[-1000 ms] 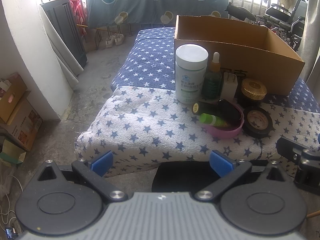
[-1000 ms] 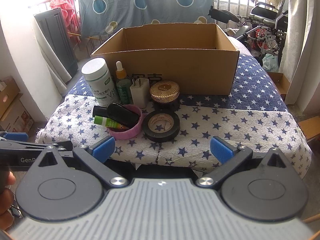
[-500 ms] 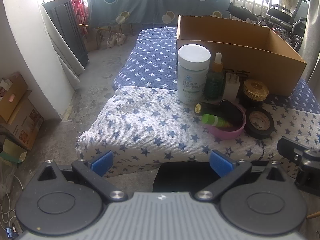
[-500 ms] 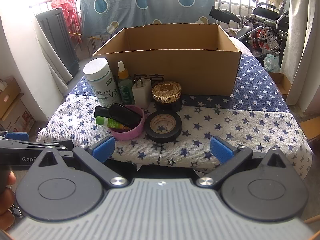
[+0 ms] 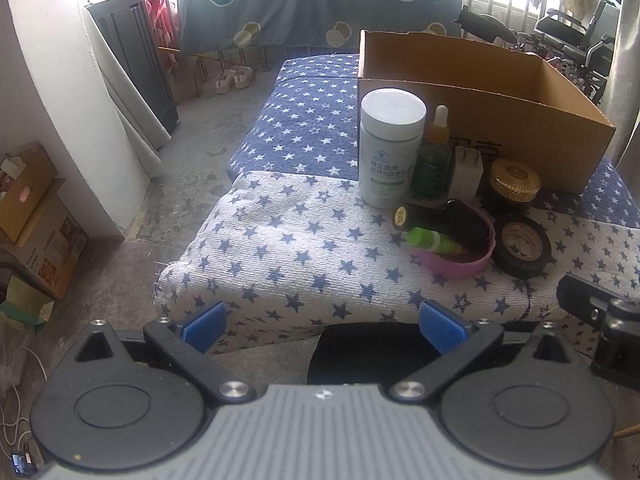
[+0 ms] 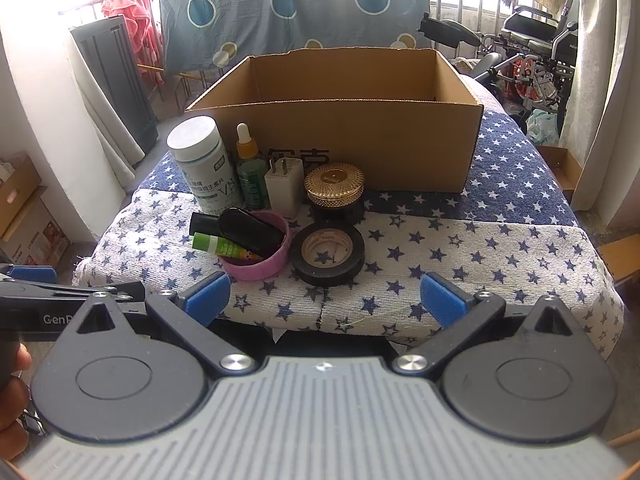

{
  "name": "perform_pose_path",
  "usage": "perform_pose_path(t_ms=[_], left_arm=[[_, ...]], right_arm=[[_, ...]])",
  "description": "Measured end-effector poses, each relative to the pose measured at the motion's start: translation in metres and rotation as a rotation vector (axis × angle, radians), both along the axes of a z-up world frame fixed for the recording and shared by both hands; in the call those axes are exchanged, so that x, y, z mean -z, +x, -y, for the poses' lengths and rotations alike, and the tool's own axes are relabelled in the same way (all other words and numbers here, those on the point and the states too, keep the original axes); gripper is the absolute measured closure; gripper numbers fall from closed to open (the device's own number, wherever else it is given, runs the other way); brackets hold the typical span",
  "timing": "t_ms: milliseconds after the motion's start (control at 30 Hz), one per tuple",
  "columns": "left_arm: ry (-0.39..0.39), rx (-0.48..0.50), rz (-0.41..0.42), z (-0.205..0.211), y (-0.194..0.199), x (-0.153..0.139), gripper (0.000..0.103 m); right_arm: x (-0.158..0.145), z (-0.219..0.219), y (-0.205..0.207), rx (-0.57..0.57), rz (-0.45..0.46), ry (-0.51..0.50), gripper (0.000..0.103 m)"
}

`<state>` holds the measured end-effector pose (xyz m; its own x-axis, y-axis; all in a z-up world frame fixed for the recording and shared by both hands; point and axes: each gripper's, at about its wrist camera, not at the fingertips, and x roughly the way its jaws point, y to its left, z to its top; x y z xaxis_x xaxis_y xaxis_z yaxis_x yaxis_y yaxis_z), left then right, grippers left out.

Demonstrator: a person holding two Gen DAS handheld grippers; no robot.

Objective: Organize rigid objects

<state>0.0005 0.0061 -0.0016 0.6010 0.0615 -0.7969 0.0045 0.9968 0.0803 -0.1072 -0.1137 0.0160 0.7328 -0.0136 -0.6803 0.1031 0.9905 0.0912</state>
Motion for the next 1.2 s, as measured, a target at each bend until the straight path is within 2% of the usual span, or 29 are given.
perform_pose_path(t_ms=[933,1067,1200], left_arm=[[0.002,0.002,0.002,-0.002,-0.001,0.000,0.000],[0.006,0.020,0.024,-0.006,-0.004,0.002,0.000],[0.003,0.084,0.062,-0.009,-0.006,0.001,0.000]], right_arm=[[-0.001,-0.002,0.001,-0.007,0.002,-0.006,0.001],[-0.001,0.002,0.000,-0.016,0.011,-0.009,0.001],[-0.002,0.016,-0.003,-0.031,0.040,0.011,0.001]])
